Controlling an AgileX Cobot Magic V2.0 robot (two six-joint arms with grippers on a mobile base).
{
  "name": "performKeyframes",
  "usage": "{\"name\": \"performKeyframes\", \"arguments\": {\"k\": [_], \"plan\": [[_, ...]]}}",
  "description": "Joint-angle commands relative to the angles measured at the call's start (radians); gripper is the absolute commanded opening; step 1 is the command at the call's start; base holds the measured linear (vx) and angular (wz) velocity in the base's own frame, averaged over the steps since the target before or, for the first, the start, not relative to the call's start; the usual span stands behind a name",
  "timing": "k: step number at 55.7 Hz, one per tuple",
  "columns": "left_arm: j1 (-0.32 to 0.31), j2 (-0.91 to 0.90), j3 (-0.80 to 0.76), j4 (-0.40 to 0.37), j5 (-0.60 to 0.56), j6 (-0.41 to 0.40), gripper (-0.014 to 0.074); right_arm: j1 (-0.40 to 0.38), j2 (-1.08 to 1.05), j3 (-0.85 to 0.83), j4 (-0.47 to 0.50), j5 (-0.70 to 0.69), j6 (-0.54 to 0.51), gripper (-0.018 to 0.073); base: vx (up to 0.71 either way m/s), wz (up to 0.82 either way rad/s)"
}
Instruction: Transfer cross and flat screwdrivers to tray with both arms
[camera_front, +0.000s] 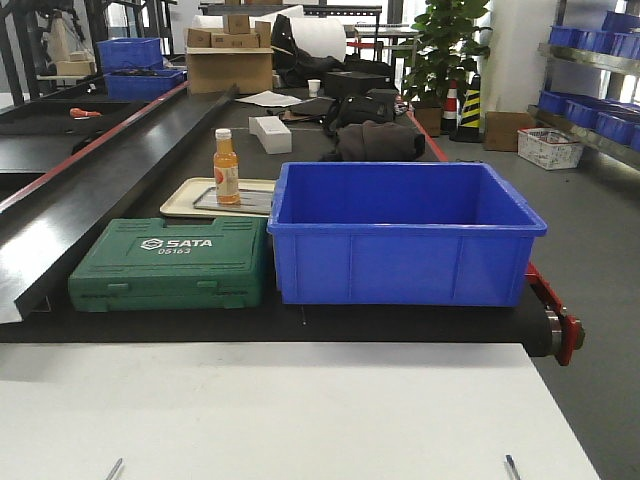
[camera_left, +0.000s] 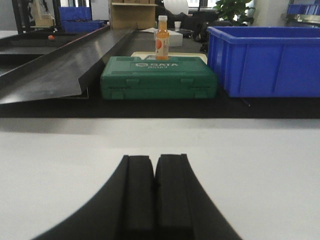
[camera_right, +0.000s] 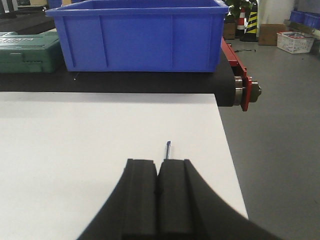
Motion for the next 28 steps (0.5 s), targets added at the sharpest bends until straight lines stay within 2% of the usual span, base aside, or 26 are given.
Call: {"name": "performKeyframes", "arguments": {"k": [1,4,8,12,19,28], "plan": [[-0.001,0.008,-0.026,-0.012,-0.176,-0.009,-0.0006,-0.007,-0.006,0.007,-0.005,-0.140,-0.003,-0.0008,0.00,0.00],[-0.001,0.008,-0.032,-0.012,-0.238,-0.010,-0.0006,-0.007,-0.006,0.007,-0.005,-0.219,-0.003,-0.0008,0.00,0.00],[-0.001,0.008,-0.052,-0.012,-0.308,-0.036,-0.0003,-0.007,-0.006,0.000,-0.005,-0.396,-0.003,-0.0008,0.00,0.00],[-0.001,0.008,-0.106,-0.012,-0.312,-0.077,0.0002,-0.007,-0.003,-0.034,0.005,-0.475,-0.001,-0.0006,0.00,0.00],[-0.001,0.042,-0.234,-0.010,-0.252,-0.085,0.0027,-0.007,0.052,-0.163,0.032,-0.419,0.001,-0.0001,0.00,0.00],[-0.001,0.199,-0.400,-0.002,-0.208,-0.082,0.0111,-0.007,0.203,-0.347,0.032,-0.285,0.001,0.0032,0.00,0.00]]}}
